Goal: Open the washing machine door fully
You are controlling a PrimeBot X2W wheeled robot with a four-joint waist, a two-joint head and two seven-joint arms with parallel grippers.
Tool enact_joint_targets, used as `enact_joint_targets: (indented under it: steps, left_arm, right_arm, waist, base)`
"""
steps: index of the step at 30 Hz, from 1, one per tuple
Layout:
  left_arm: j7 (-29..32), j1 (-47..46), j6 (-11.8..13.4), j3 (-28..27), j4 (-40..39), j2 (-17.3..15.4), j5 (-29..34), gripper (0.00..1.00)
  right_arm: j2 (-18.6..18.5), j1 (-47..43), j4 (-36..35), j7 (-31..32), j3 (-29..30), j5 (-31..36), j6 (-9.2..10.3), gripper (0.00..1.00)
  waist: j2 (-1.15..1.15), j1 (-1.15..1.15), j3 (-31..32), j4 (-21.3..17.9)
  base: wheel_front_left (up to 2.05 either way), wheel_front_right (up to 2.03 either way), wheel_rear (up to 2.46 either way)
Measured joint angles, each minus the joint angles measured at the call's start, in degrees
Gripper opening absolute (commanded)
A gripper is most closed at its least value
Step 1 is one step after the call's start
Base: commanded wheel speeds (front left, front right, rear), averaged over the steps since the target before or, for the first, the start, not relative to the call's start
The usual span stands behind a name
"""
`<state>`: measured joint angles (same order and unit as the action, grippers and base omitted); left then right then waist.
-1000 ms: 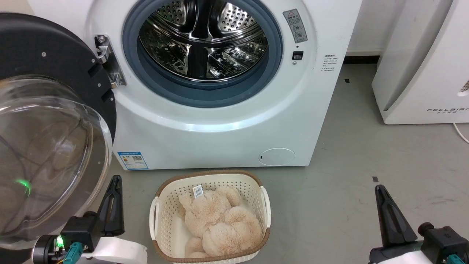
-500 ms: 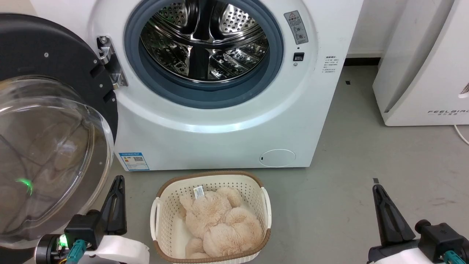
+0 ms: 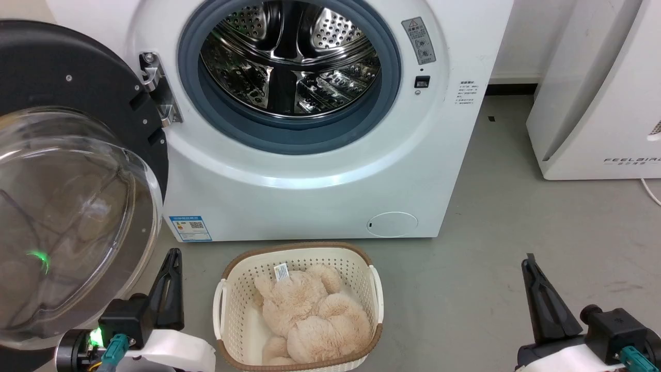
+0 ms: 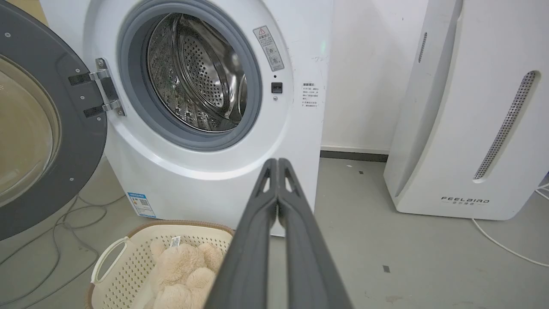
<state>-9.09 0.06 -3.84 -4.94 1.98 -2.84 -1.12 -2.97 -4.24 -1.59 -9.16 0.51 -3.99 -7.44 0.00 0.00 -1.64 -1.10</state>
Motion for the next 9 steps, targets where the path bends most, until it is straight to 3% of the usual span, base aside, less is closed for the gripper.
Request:
enact_joint_targets:
  steps: [9]
  left_arm:
    - [1.02, 0.0, 0.4, 0.49, -0.14, 0.0, 0.01, 0.0]
  right_arm:
    - [0.0, 0.11, 0.14, 1.02, -0.04, 0.51, 0.0, 0.0]
  waist:
    - [0.0, 0.0, 0.19, 0.13]
  base:
    - [0.0, 0.0, 0.0]
